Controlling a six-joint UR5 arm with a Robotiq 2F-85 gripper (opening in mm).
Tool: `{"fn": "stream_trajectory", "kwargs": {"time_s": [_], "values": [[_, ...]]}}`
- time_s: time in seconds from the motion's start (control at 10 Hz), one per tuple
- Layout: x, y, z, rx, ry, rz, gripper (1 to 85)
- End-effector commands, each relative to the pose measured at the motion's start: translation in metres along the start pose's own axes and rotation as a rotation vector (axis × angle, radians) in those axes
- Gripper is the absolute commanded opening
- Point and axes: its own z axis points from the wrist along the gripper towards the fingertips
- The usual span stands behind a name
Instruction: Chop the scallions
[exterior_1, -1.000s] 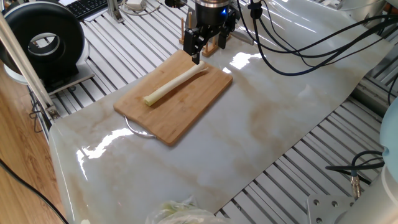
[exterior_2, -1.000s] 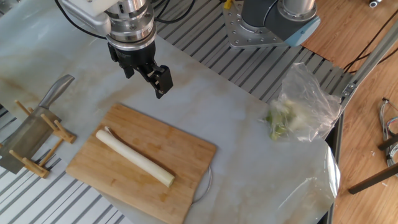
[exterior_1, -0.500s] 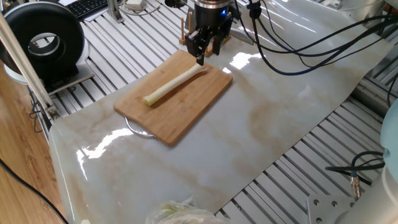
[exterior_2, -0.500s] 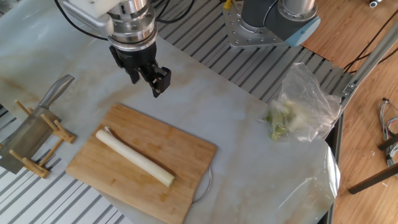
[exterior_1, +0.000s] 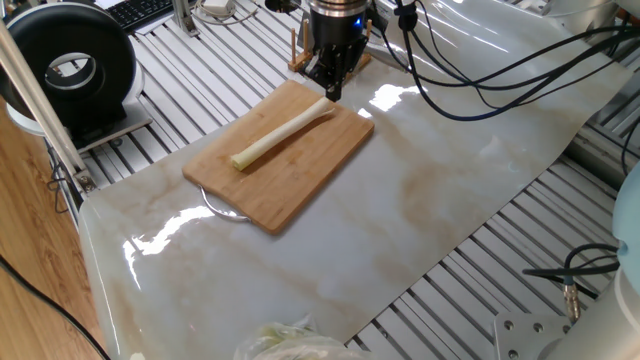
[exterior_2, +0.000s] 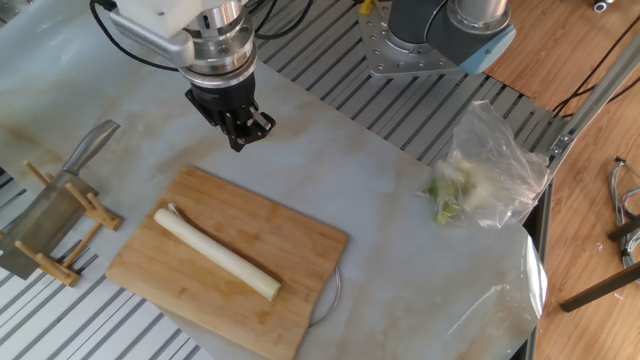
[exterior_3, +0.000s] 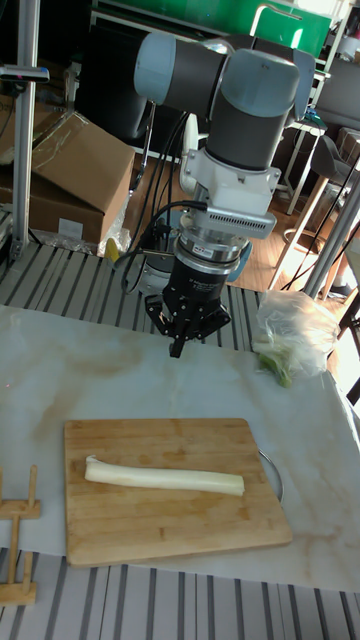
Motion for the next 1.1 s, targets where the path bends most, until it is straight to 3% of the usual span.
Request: {"fn": "stream_trajectory", "kwargs": {"time_s": [0.0, 0.3, 0.5, 0.8, 1.0], "values": [[-0.005, 0.002, 0.004, -0.008, -0.014, 0.003, 1.3], [-0.007, 0.006, 0.018, -0.031, -0.01, 0.004, 1.3], [-0.008, 0.003, 0.026, -0.006, -0.012, 0.012, 1.3], [-0.002, 0.005, 0.027, -0.013, 0.008, 0.02, 1.3], [-0.003, -0.001, 0.027, 0.01, 0.006, -0.003, 1.3]]}}
